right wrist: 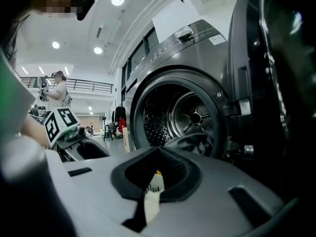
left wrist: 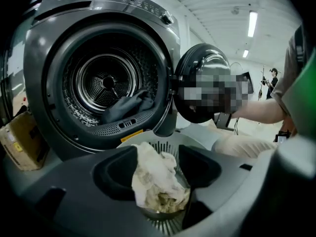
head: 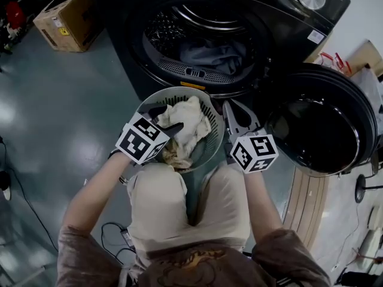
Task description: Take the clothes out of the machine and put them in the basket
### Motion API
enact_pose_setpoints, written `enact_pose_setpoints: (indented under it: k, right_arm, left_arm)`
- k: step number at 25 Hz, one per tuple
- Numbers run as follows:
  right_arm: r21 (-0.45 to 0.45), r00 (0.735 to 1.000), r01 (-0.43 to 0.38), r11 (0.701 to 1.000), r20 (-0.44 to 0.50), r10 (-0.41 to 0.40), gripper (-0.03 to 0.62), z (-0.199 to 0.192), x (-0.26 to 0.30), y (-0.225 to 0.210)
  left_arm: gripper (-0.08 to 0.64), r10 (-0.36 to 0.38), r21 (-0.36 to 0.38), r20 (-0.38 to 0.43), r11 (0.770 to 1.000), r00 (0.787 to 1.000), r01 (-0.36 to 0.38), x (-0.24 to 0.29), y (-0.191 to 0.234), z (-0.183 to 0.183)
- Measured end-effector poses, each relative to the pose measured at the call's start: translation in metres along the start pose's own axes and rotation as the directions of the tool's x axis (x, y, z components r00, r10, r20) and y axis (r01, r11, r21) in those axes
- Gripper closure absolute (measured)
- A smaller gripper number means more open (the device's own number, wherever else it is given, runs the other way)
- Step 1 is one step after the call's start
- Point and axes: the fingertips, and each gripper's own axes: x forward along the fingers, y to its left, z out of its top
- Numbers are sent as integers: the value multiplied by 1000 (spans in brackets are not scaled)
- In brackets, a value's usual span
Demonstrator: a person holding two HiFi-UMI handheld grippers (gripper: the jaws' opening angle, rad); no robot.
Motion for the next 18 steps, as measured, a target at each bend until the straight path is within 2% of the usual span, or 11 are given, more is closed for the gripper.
enact_pose_setpoints:
  k: [4,9,11,12,14,18]
  right_arm:
    - [5,1000,8,1000,5,-8,595,1,-4,-2]
    - [1,1000,18,1000,1,-18,595,0,-11,-4]
    - [-4,1000,28,1000,1,-28,595,1,-14,-7]
    - [-5,999,35,999,2,-35,595,1,-15,-9]
    - [-5,999,52,999,3,-52,595,1,-18,-14]
    - [-4,998,62,998,-3,-62,595,-2,-19,-17]
  left_arm:
    - [293,37,-4,53,999,998,-37,3,9,15]
    - [275,39,11,93,999,995,-40,15,18,40]
    - [342,-29,53,4,998,1000,29,24,14,34]
    - [324,-77,76,-71,994,994,82,28,10,26]
    - [314,-142,95,-178,982,974,160,33,2,11]
    - [328,-217,57,-280,969,935,242,27,-5,-12]
